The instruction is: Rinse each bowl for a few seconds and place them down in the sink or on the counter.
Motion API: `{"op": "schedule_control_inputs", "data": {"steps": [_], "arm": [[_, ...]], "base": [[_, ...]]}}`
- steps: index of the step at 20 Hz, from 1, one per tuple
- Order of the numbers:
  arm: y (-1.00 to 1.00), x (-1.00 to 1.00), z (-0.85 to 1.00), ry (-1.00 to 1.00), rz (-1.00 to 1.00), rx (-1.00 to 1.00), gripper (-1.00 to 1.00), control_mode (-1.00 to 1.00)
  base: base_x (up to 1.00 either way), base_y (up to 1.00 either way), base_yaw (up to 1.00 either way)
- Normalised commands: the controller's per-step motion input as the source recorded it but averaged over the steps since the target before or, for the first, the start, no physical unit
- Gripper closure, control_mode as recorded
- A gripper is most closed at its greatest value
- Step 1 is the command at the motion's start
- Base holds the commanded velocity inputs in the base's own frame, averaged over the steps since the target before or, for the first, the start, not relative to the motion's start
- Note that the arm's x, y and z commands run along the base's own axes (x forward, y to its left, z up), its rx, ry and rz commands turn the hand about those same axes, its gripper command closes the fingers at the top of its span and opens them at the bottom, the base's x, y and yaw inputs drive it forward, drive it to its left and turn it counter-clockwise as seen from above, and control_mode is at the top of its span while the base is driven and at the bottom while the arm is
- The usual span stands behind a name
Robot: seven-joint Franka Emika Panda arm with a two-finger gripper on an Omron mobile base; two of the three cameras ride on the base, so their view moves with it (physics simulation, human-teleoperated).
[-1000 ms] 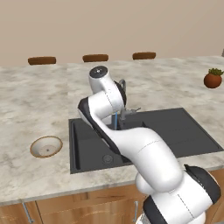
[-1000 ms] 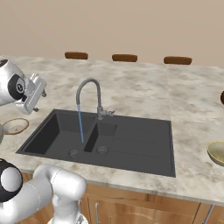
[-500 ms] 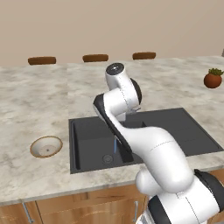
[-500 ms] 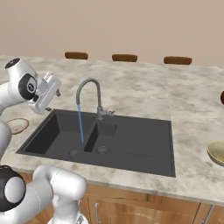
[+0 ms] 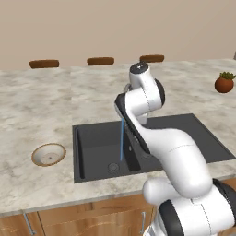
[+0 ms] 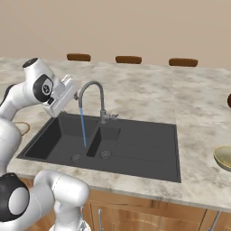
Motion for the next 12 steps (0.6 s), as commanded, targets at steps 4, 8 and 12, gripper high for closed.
{"op": "schedule_control_inputs", "data": {"steps": [4, 8, 12], "arm": [[-0.72, -0.01, 0.04, 0.03, -0.12, 0.05, -1.0, -1.0], [-0.72, 0.0, 0.01, 0.06, -0.12, 0.05, -1.0, -1.0], [-0.62, 0.0, 0.0, 0.06, -0.13, 0.05, -1.0, -1.0]], "base": [[0.0, 0.0, 0.0], [0.0, 0.0, 0.0], [0.0, 0.0, 0.0]]}}
